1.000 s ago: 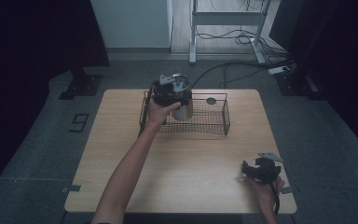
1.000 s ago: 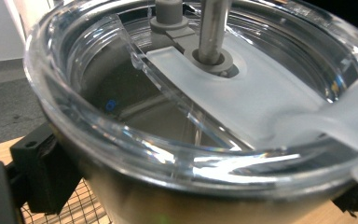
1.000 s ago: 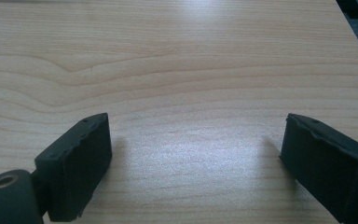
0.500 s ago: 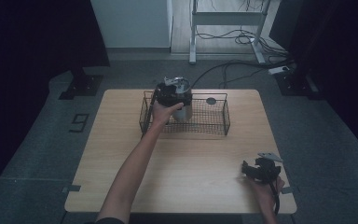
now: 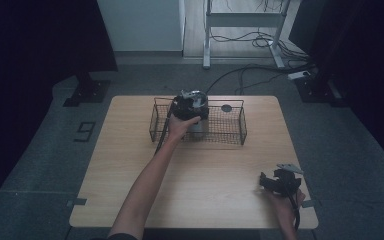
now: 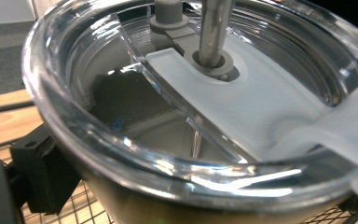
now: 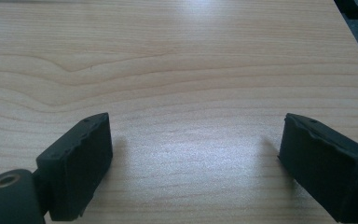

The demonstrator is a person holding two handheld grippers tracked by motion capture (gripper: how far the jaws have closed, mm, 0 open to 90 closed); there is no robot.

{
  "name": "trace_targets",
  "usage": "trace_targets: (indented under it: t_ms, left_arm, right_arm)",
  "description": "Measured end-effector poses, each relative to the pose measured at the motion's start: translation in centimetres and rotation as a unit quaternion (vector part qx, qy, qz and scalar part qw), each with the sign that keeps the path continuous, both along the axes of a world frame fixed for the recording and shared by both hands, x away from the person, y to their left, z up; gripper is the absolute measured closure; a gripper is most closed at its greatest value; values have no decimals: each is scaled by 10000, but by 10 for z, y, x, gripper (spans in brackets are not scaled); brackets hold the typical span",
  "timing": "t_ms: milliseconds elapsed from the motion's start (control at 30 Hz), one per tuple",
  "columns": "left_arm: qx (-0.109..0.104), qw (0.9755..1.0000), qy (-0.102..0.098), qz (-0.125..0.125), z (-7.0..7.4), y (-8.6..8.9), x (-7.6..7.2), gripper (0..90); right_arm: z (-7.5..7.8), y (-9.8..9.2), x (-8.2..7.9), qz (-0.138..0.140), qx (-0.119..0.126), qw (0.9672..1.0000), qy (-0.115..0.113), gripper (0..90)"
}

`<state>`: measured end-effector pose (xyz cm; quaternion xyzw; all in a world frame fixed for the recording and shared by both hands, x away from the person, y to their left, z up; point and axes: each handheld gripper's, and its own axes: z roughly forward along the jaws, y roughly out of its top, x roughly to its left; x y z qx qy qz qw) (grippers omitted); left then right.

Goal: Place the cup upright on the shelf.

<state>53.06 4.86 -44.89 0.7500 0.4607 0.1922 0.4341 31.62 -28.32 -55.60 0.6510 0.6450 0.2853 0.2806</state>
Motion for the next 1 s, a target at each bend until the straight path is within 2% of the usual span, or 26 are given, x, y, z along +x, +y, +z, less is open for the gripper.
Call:
trace_targets:
  t_ms: [267,467,633,767,900,1000]
  left_arm:
    - [35,10000,49,-2,-11,-5,0,38]
    - [34,10000,51,-78,-12,-6,-2,37]
    - [91,9999,-56,-135,-14,-7,-7,31]
    - [255,9994,-191,-140,-11,-10,-11,25]
    - [10,9993,-337,-182,-1,-6,-15,0]
    - [-57,9987,-444,-258,6,-3,-20,0]
  right_arm:
    - [0,0,0,-1,0,10000,2,92]
    - [0,0,0,-1,1,10000,1,92]
    - [0,0,0,-1,0,10000,1,92]
    - [0,0,0,0,0,10000,1,92]
    - [0,0,0,1,0,10000,0,93]
    - [0,0,0,2,0,10000,-2,93]
